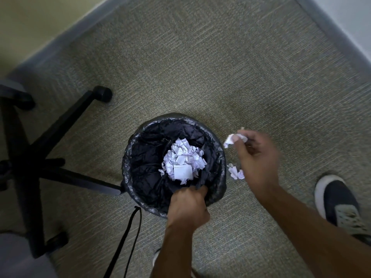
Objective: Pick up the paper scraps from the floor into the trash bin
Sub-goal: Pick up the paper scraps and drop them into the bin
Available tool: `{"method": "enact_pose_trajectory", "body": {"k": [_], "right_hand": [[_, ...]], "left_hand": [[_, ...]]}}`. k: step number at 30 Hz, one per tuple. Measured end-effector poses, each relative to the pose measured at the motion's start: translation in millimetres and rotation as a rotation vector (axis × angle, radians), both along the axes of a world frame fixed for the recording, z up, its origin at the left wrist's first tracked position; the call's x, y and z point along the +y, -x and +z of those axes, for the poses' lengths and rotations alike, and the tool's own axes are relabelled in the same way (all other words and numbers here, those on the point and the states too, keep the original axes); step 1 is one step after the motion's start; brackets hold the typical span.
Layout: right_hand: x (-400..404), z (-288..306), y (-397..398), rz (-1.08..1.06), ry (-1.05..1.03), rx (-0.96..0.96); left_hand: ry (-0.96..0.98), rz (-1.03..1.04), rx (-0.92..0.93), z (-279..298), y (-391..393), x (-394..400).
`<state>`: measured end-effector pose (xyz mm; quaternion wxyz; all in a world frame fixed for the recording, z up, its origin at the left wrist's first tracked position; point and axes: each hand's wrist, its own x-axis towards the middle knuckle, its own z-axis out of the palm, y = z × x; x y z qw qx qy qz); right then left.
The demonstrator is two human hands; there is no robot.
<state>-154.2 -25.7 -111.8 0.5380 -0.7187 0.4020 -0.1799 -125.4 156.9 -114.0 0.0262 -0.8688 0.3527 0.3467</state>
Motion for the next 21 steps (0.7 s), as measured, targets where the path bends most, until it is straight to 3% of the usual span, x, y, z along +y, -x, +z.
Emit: {"method": "enact_pose_trajectory", "body": {"k": [3,5,7,9,11,14,18,21], "right_hand": [[17,20,-6,0.404,0.147,-0.077],[25,23,-6,0.712,0.251,-0.022],[26,23,-2,0.875,0.347,0.0],[18,24,4,0.793,0.349,-0.021],[5,20,12,0.58,0.286,-0.011],[-24,-11,33,0.388,0.262,0.167],[-60,-67,61,0.538,0.298,0.675],[-69,-88,70,0.748,0.377,0.9]], "left_hand": [[-0.018,0.018,-0.009,3,-1,-3],[-0.025,0.014,-0.03,4,1,-5],[-0.04,0.007,-0.058,5,3,-6],[-0.056,0.007,-0.071,6,5,-6],[-0.072,0.002,-0.075,6,6,-5],[-0.072,0.0,-0.063,6,5,-5],[-0.064,-0.002,-0.062,3,4,-4],[-0.05,-0.011,-0.063,-3,4,-1]]}}
